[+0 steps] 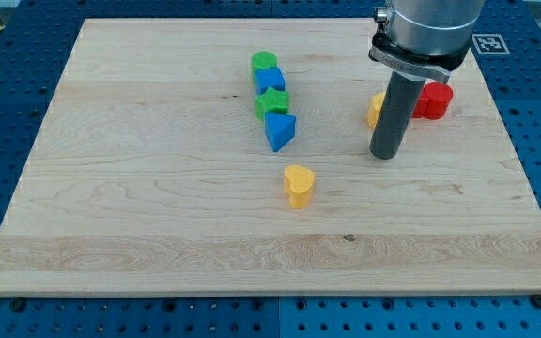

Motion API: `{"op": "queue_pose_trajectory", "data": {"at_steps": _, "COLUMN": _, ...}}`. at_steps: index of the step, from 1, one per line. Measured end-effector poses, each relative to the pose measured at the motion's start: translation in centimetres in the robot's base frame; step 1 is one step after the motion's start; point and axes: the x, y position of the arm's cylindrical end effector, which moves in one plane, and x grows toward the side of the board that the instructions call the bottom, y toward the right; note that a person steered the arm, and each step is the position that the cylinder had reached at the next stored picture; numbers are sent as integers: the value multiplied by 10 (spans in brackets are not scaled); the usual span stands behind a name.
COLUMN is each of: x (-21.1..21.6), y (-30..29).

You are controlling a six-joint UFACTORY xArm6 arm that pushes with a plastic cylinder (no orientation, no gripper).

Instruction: Move the arm parallel to the yellow heart

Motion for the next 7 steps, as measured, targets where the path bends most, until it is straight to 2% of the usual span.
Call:
{"op": "queue_pose_trajectory", "data": {"at_steps": 2, "x": 7, "y": 0}}
{"op": "queue_pose_trajectory", "data": {"at_steps": 4, "x": 40, "y": 0}}
{"op": "queue_pose_trajectory", "data": {"at_steps": 7, "x": 50, "y": -1}}
